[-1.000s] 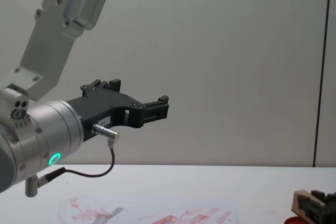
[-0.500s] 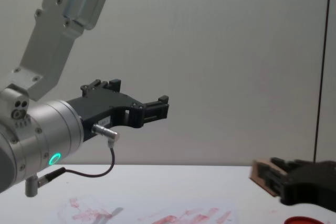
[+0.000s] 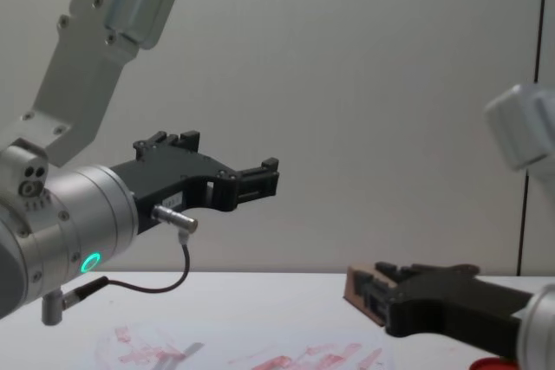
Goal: Use the one hand to pick up the stamp and affix it onto the A4 paper.
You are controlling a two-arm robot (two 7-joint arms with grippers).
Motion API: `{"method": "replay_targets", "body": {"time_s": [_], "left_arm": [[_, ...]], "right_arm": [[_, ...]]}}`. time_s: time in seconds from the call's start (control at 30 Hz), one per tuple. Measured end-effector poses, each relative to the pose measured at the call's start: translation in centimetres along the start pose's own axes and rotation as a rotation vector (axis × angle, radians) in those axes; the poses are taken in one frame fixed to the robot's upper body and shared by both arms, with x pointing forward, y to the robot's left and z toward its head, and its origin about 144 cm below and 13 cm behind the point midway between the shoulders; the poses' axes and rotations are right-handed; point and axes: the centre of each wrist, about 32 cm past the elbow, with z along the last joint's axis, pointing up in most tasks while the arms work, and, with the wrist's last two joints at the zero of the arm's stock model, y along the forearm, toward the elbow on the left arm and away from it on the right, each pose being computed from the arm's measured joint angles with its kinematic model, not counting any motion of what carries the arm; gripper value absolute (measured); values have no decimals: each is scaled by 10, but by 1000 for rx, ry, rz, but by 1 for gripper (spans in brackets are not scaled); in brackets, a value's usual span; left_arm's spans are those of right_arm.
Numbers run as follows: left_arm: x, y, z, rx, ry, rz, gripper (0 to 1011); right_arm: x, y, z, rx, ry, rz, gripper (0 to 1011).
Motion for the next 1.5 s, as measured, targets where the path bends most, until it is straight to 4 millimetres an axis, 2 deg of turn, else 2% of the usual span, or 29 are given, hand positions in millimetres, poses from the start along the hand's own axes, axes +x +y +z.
{"method": "replay_targets", "body": {"time_s": [0.23,0.67,1.5], "left_arm": [[0,0,0,0,0,0,1003],[0,0,0,0,0,0,1003],[0,0,0,0,0,0,1003]], "right_arm": [[-4,16,-4,-44,6,3,224],[-8,33,-16,-120,0,12,223],[-8,45,-27,-176,-26,25,223]]}}
